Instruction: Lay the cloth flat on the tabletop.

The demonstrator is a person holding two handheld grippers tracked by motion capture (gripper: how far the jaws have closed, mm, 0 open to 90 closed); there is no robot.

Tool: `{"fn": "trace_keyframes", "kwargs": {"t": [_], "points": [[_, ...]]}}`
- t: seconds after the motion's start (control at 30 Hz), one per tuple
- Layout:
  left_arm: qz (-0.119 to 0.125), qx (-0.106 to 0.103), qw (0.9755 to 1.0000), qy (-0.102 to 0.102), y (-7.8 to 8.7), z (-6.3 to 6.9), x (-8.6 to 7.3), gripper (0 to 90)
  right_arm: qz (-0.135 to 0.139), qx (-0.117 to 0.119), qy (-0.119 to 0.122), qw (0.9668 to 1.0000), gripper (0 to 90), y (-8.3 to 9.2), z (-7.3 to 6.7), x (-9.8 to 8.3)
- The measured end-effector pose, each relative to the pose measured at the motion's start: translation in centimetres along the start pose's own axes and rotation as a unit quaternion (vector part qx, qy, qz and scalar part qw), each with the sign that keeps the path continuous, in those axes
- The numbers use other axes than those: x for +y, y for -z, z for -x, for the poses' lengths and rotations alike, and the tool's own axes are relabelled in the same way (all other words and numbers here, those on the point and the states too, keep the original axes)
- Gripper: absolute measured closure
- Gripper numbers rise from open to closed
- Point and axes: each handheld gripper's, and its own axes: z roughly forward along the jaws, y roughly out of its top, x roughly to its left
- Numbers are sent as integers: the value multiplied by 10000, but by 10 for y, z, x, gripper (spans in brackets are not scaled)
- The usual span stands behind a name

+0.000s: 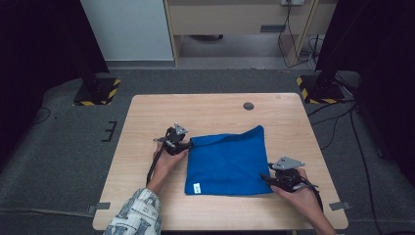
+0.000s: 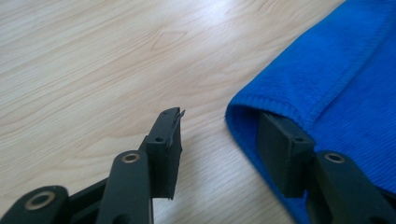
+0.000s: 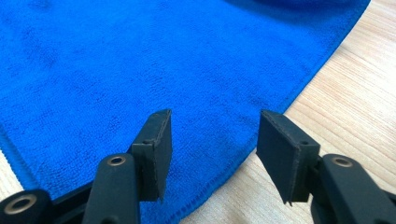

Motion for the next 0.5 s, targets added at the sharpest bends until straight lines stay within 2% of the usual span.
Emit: {"fn": "trace_keyframes", "kwargs": {"t": [0.1, 0.27, 0.43, 0.5], "points": [[156, 57, 9999, 38, -1, -2, 3, 486, -3, 11, 28, 10000, 449, 0, -1, 0], [259, 161, 9989, 369, -6, -10, 9, 465, -16, 47, 42, 10000, 445, 0, -3, 0], [328, 376, 9976, 486, -8, -17, 15, 452, -19, 160, 70, 9998, 429, -1, -5, 0], [320, 395, 9975, 496, -8, -19, 15, 450, -64, 214, 85, 9997, 412, -2, -6, 0]]}}
